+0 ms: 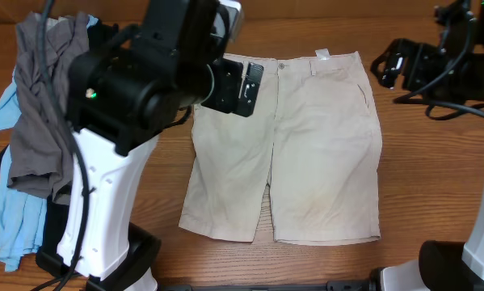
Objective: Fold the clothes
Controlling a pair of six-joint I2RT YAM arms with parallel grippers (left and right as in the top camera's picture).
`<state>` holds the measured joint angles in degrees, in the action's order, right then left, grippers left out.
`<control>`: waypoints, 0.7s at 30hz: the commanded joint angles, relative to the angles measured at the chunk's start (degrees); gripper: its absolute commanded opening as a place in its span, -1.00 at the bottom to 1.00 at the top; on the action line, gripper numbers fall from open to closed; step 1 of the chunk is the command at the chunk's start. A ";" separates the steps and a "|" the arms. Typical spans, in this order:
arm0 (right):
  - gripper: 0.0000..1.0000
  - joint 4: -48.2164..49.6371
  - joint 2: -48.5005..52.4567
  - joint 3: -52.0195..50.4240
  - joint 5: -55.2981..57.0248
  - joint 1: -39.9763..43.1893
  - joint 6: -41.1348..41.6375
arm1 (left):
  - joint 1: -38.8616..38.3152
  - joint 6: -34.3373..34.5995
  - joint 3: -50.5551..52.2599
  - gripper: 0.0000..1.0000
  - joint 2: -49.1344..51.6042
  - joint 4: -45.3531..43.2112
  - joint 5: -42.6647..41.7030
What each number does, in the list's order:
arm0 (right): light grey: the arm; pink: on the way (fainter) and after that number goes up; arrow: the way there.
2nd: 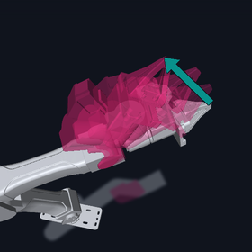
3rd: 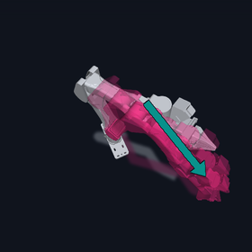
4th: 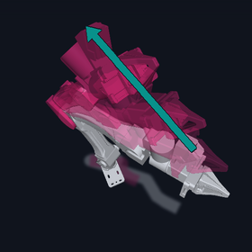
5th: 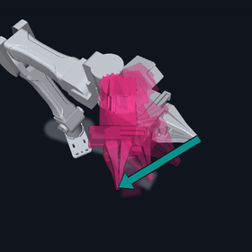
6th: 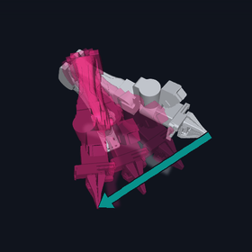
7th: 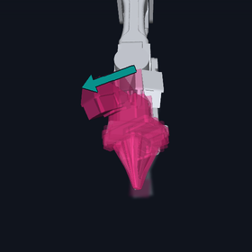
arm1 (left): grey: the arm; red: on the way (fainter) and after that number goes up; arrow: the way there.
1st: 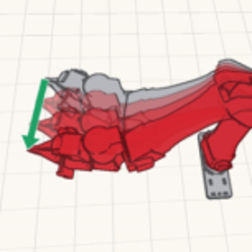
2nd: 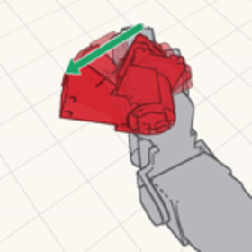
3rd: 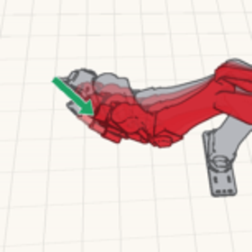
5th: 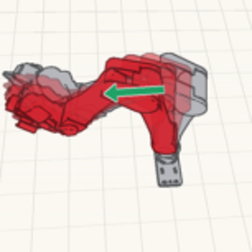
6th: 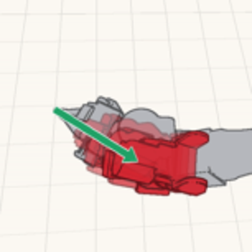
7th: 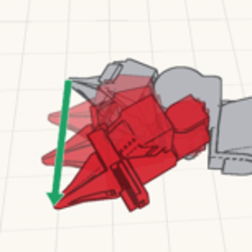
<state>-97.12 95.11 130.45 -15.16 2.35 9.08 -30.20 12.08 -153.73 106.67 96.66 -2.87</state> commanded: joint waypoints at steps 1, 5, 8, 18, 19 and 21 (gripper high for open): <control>1.00 0.09 -0.17 -1.97 5.14 -2.36 3.45 | -0.59 0.81 4.50 1.00 0.85 0.13 0.13; 1.00 1.07 -0.17 -3.82 5.97 -3.96 4.72 | -0.59 0.90 9.99 1.00 0.85 -0.09 1.97; 1.00 2.71 -0.17 -5.68 5.95 -4.72 5.99 | -0.59 2.97 13.46 1.00 0.85 -1.18 1.97; 1.00 6.58 -0.17 -15.91 5.97 -4.96 5.75 | -5.62 10.32 18.43 1.00 0.85 -2.19 1.88; 1.00 7.04 -0.17 -16.85 6.03 -4.96 5.75 | -6.54 10.38 18.43 1.00 0.85 -2.45 1.90; 1.00 7.96 -0.17 -19.32 6.14 -4.96 5.55 | -8.74 11.54 18.43 1.00 0.83 -2.86 2.84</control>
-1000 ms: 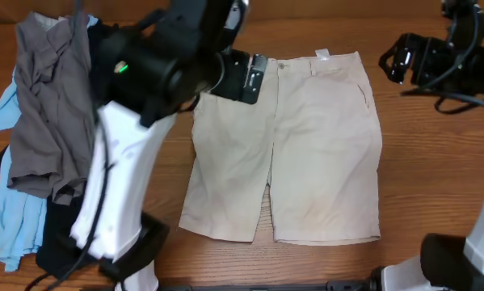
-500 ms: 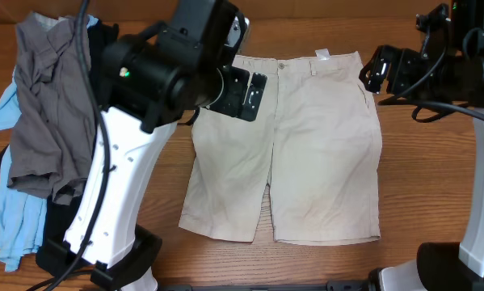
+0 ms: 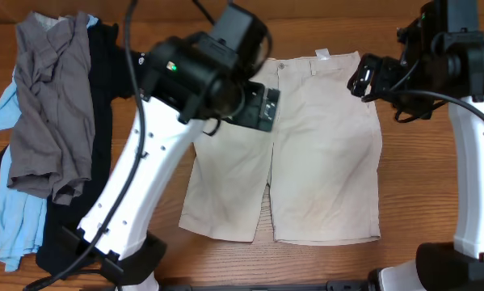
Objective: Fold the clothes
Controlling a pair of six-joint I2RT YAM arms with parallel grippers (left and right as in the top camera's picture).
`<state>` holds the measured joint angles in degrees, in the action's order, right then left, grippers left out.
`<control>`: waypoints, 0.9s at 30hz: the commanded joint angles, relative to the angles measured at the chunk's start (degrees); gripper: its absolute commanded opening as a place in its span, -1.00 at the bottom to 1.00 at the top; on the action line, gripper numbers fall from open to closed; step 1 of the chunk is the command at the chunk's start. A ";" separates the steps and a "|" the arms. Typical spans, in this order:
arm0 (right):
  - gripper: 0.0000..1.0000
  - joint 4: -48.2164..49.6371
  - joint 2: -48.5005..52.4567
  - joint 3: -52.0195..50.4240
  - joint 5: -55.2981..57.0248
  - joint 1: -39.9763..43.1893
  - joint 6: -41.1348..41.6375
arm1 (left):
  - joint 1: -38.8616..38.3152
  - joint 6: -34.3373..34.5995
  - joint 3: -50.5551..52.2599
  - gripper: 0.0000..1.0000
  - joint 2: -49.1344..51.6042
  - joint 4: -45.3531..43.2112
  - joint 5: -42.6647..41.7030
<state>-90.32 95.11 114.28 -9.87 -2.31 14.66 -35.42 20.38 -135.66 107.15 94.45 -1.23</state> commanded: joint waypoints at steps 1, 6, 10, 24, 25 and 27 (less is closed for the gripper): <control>1.00 1.40 -0.17 -4.11 0.87 -0.31 -0.07 | -4.37 4.00 0.35 1.00 0.37 -0.66 2.05; 1.00 3.80 -0.17 -11.19 0.87 -0.31 -1.36 | -7.89 4.96 0.35 1.00 0.37 -0.31 6.38; 1.00 6.14 -0.17 -15.65 0.87 -0.31 -1.36 | -8.00 4.96 0.46 1.00 0.37 -0.28 6.45; 1.00 10.75 -0.17 -21.81 0.79 -0.22 -0.83 | -7.28 0.96 0.50 1.00 0.37 -0.31 20.55; 1.00 11.82 -0.17 -23.34 0.59 -0.22 -0.85 | -6.71 -0.09 0.52 1.00 0.37 -0.72 20.52; 1.00 13.29 -0.17 -25.40 0.35 -0.22 -0.85 | -5.44 -1.73 0.59 1.00 0.37 -1.79 20.46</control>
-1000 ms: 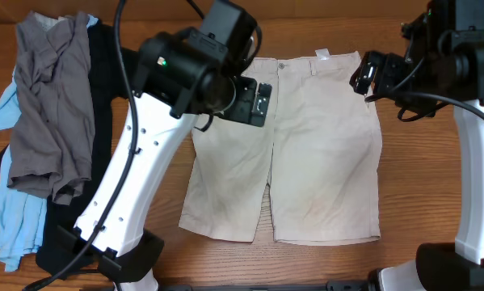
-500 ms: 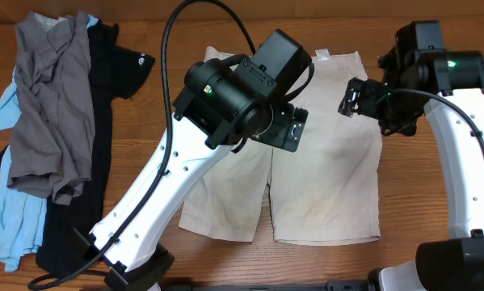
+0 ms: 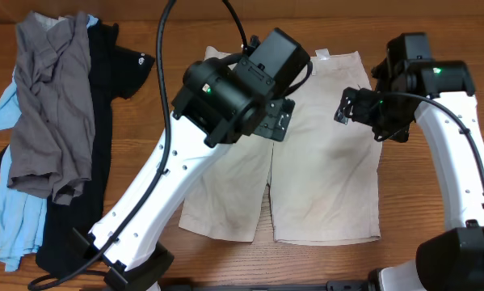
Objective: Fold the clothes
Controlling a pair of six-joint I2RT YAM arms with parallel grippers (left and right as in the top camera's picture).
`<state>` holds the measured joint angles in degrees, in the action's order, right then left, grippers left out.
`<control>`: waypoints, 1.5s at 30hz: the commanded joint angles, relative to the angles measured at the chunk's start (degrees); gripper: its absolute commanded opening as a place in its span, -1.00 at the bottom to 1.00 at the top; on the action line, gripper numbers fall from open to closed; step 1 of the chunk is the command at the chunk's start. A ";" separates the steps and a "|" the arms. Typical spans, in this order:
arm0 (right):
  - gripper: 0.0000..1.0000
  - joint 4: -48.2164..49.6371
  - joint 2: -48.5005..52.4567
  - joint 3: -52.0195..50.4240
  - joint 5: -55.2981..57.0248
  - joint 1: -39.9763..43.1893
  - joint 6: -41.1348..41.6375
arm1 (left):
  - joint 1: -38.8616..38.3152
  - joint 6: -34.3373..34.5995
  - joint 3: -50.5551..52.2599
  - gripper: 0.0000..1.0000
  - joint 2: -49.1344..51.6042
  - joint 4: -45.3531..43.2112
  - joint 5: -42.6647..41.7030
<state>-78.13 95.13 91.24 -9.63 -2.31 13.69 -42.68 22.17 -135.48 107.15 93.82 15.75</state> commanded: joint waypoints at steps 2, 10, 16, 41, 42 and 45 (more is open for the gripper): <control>1.00 3.34 -0.20 -4.66 -0.74 -0.22 0.07 | 4.11 -6.16 0.85 1.00 0.39 -3.30 2.80; 1.00 6.91 -0.20 -6.45 -1.38 -0.26 0.04 | 14.38 -12.46 10.25 1.00 0.61 -14.23 -4.83; 1.00 8.52 -0.20 -8.87 -2.45 -1.22 0.11 | 20.72 -16.33 23.32 1.00 0.85 -25.79 -12.87; 1.00 39.23 4.09 -41.46 7.58 -1.16 16.57 | 27.28 -23.98 29.64 0.99 1.40 -35.71 -17.11; 1.00 39.76 5.09 -41.46 8.85 -0.39 16.79 | 27.28 -23.98 29.64 1.00 1.46 -35.71 -17.11; 1.00 42.05 8.94 -41.46 9.70 3.91 16.39 | 27.26 -23.91 29.64 1.00 1.95 -36.00 -17.11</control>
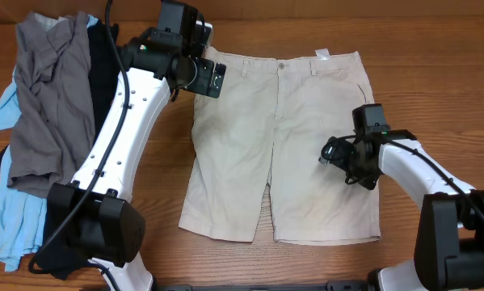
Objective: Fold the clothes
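Note:
A pair of beige shorts (306, 121) lies flat in the middle of the table, waistband toward the far edge and both legs toward the near edge. My left gripper (216, 78) is at the shorts' far left waistband corner. My right gripper (330, 153) is low over the right leg, about halfway down it. The overhead view shows the jaws of neither gripper clearly enough to tell open from shut, or whether either one holds cloth.
A pile of other clothes lies along the left side: a grey shirt (48, 97), a black garment (104, 73) and a light blue one (11, 214). Both arm bases stand at the near edge, left (96, 242) and right (460, 242).
My left gripper has moved from over the shorts' middle to the far left waistband corner. My right gripper has moved from the upper right leg nearer, to mid-leg.
First my left arm was over the shorts' left side and my right gripper was off past their far right corner. Both then came in over the waistband area. Now the left is at the left waistband corner and the right is over the right leg. The shorts have stayed flat.

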Controlling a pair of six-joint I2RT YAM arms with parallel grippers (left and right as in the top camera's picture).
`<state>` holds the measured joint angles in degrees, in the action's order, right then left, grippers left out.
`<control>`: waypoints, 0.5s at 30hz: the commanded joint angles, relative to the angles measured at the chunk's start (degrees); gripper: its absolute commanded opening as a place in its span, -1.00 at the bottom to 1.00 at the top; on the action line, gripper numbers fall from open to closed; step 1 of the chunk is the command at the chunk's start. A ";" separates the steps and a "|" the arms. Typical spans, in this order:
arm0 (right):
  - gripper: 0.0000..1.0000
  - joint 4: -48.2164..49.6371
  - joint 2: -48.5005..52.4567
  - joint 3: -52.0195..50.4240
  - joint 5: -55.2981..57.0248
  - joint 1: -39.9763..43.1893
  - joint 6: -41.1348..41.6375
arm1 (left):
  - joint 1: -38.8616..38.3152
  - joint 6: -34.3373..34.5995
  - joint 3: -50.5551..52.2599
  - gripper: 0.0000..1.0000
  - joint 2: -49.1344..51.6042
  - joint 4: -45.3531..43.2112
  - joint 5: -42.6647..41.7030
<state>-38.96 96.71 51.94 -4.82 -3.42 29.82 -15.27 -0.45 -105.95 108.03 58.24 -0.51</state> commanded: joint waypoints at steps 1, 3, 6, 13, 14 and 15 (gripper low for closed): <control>1.00 3.37 8.22 -2.16 4.85 6.29 0.20 | -0.15 -1.25 0.11 0.99 1.31 -0.50 -0.94; 1.00 5.03 10.91 -2.16 4.76 10.93 -0.35 | -0.24 -0.98 0.11 0.99 2.45 -0.70 -1.11; 1.00 6.86 12.24 -1.79 2.12 16.26 -1.51 | -0.37 -0.87 0.11 1.00 4.74 -1.29 -1.11; 1.00 -2.27 12.02 9.46 -6.62 26.01 -4.09 | -1.22 -1.33 0.11 1.00 13.57 -10.86 -4.52; 1.00 -4.07 11.87 11.30 -6.64 26.01 -4.83 | -1.27 -1.33 0.11 1.00 14.51 -12.70 -4.76; 1.00 -6.95 11.54 14.21 -6.67 25.99 -6.08 | -1.29 -1.33 0.11 1.00 15.54 -15.10 -5.49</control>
<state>-40.36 104.90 62.85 -13.56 21.39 27.62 -15.79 -0.51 -105.89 119.57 48.27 -3.01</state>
